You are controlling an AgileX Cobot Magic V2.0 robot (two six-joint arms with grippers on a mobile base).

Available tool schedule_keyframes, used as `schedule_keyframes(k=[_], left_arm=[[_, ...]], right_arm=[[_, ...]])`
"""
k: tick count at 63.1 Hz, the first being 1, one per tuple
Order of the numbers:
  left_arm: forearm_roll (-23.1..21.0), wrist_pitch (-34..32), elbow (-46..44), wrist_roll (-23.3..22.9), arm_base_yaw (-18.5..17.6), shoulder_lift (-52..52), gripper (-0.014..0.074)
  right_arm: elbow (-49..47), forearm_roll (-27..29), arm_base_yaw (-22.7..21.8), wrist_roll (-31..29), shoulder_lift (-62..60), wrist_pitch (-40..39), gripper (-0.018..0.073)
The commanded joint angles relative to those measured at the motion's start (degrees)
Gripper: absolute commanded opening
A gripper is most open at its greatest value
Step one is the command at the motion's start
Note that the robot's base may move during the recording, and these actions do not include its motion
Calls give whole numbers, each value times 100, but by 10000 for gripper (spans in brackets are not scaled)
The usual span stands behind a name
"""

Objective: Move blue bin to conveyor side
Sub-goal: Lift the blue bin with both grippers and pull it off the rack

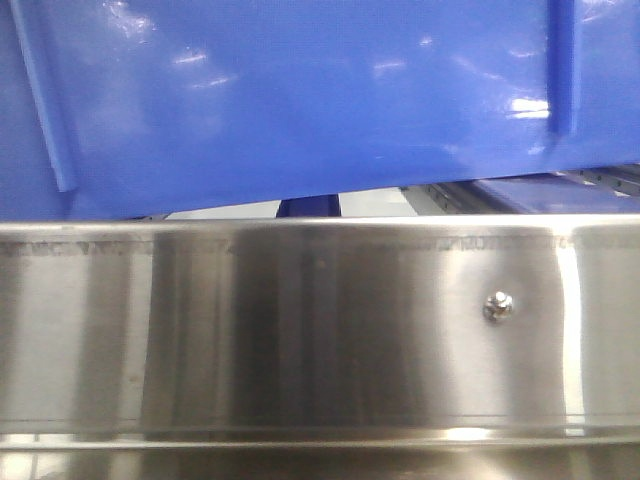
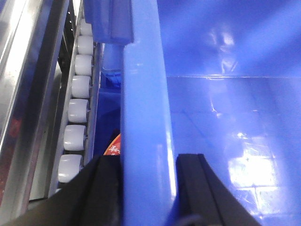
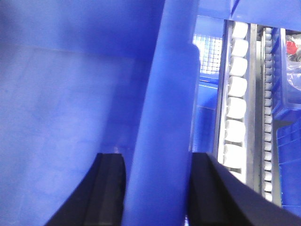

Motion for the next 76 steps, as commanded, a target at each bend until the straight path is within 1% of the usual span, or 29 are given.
schedule_keyframes(k=[1, 16, 23, 31, 40, 55, 65, 72, 76], left_arm=[[-27, -1, -45, -16, 14, -26, -9], [-27, -48, -102, -16, 14, -26, -16], [25, 144, -332, -16, 14, -26, -16], [117, 311, -669, -16, 14, -61, -16], [117, 459, -974, -16, 4, -196, -16], [107, 550, -1045, -16, 4, -669, -16], [107, 654, -1045, -16, 4, -1004, -16], [107, 891, -1033, -16, 4, -1248, -16], [107, 986, -1008, -16, 4, -1363, -16]], right_arm=[[-3, -133, -6, -91, -108, -92, -89], [-3, -133, -6, -91, -108, -92, -89], [-3, -133, -6, 50, -199, -92, -89], [-11, -133, -6, 62, -462, -92, -89], [-65, -133, -6, 62, -824, -92, -89], [-109, -133, -6, 303, -1444, -92, -89], [183, -133, -6, 402, -1803, -98, -89], [581, -133, -6, 412, -2147, -403, -89], [699, -133, -6, 441, -2267, -429, -89]])
